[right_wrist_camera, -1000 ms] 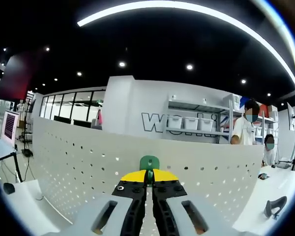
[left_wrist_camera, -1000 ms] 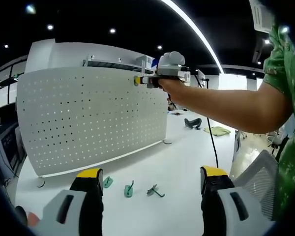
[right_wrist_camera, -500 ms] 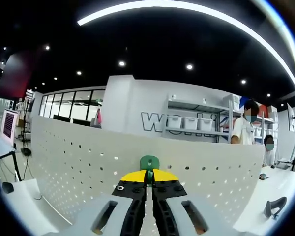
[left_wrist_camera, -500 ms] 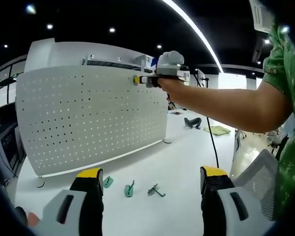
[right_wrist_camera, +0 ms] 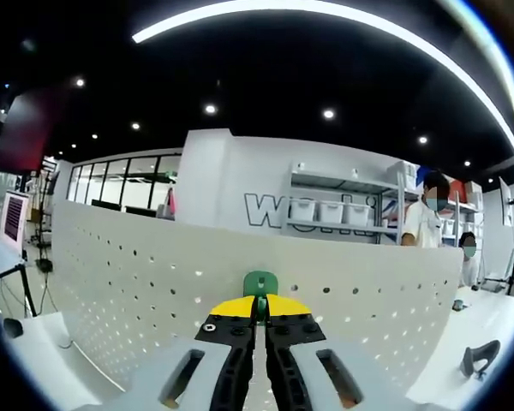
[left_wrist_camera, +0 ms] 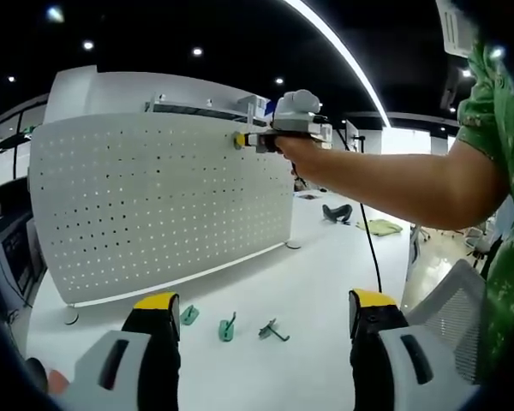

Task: Insert the hook assembly into the mounting plate slot until the hook locks in place.

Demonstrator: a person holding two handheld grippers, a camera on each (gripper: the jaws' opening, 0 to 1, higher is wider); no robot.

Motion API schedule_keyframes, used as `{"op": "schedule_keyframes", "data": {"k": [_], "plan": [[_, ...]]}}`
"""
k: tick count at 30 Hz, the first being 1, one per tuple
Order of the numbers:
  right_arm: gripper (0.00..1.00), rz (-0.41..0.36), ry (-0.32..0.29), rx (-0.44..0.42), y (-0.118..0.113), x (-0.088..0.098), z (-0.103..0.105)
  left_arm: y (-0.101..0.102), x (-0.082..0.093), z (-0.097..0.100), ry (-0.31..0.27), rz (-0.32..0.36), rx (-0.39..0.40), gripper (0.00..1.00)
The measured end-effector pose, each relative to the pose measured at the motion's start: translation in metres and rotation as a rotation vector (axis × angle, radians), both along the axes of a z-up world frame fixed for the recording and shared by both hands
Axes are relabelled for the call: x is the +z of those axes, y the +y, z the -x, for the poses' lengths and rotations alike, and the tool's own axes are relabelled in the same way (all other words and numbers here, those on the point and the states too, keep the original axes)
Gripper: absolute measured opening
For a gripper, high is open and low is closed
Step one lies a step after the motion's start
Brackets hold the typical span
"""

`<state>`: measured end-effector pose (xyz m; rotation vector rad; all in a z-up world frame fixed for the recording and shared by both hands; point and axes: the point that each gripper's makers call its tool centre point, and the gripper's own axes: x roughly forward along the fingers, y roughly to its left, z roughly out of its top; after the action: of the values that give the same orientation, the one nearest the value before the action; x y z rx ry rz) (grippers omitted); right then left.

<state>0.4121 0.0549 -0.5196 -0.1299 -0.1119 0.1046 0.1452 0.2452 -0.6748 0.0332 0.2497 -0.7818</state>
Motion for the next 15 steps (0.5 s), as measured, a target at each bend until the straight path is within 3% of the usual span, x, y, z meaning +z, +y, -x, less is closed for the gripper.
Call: {"op": "schedule_keyframes", "data": {"k": [15], "plan": [[0.02, -0.001, 0.006, 0.002, 0.0008, -0.0021, -0.0029, 0.0008, -0.0020, -0.0003, 0.005, 0.001, 0.003, 0.83]]}}
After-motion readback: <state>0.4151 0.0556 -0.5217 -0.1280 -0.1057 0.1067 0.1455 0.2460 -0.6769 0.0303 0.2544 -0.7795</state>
